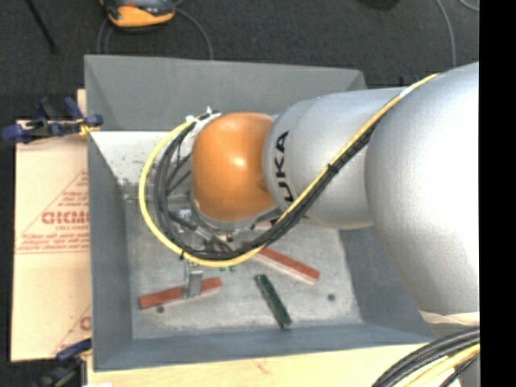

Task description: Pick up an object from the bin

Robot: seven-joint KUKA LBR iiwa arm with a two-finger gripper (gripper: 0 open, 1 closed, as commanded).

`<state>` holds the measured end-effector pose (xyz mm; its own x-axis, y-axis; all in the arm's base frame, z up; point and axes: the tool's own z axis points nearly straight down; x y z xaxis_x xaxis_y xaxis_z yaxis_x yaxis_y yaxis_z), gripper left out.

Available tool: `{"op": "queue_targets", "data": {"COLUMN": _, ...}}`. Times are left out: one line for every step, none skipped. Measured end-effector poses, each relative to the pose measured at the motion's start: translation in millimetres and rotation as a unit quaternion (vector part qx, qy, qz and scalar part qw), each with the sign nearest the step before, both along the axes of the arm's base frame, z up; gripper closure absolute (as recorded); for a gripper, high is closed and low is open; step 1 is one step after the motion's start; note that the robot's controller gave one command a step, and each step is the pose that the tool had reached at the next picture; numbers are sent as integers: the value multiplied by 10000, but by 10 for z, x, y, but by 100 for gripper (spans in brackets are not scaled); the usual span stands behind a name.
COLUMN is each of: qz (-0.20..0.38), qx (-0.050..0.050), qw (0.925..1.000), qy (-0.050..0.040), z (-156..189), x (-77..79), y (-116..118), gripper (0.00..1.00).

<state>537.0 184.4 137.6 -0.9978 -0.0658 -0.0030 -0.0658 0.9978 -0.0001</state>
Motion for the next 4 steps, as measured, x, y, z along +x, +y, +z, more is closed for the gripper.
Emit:
{"op": "queue_targets", "data": {"qz": -331, "qx": 14, "qw": 9995, "qy": -18, "z": -561, "x": 62, "y": -143, "gripper": 0}}
{"op": "queue_targets", "data": {"qz": 39, "qx": 12, "qw": 10000, "qy": -7, "z": -659, "x": -275, "y": -112, "gripper": 100}}
{"op": "queue_targets", "data": {"qz": 37, "qx": 12, "qw": 10000, "qy": -7, "z": -659, "x": -275, "y": -112, "gripper": 100}}
{"op": "queue_targets", "data": {"qz": 33, "qx": 8, "qw": 10000, "qy": 6, "z": -624, "x": -283, "y": -115, "gripper": 100}}
